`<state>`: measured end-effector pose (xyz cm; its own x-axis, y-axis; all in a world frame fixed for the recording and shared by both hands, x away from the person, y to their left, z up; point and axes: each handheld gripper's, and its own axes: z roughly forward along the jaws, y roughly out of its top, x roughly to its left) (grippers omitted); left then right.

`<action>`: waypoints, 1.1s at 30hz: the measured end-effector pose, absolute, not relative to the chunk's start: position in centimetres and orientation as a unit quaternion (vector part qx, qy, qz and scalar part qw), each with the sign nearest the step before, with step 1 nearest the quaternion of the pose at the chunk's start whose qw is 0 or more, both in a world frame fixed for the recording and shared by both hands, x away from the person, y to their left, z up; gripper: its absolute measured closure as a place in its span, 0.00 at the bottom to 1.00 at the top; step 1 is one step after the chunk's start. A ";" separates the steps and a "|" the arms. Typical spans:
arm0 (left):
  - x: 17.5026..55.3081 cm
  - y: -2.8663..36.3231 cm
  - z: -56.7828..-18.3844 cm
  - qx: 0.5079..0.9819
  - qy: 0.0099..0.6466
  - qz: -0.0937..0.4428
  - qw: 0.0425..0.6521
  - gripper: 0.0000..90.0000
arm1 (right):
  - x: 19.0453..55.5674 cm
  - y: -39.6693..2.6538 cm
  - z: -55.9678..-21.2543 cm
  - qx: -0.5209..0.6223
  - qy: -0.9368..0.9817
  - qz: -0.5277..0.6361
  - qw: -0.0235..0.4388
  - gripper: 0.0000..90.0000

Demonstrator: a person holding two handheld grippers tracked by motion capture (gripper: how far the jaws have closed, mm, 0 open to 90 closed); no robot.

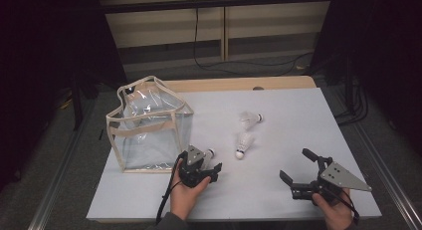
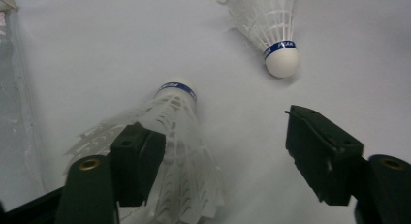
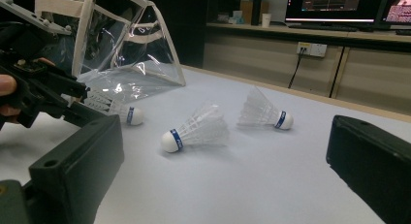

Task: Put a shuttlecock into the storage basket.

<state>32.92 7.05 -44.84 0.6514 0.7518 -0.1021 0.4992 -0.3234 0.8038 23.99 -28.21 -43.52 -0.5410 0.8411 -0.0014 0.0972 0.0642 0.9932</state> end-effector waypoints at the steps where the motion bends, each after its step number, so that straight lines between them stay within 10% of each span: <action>1: 33.0 7.0 -44.9 0.802 0.393 0.150 0.425 0.37 | 24.0 -28.2 -43.5 0.358 0.657 0.583 0.318 0.00; 17: 34.1 6.9 -45.3 0.808 0.414 0.154 0.390 0.73 | 24.0 -28.4 -43.5 0.360 0.654 0.584 0.319 0.00; 33: 34.4 6.9 -45.2 0.808 0.425 0.153 0.378 0.86 | 24.0 -28.4 -43.5 0.359 0.653 0.586 0.319 0.00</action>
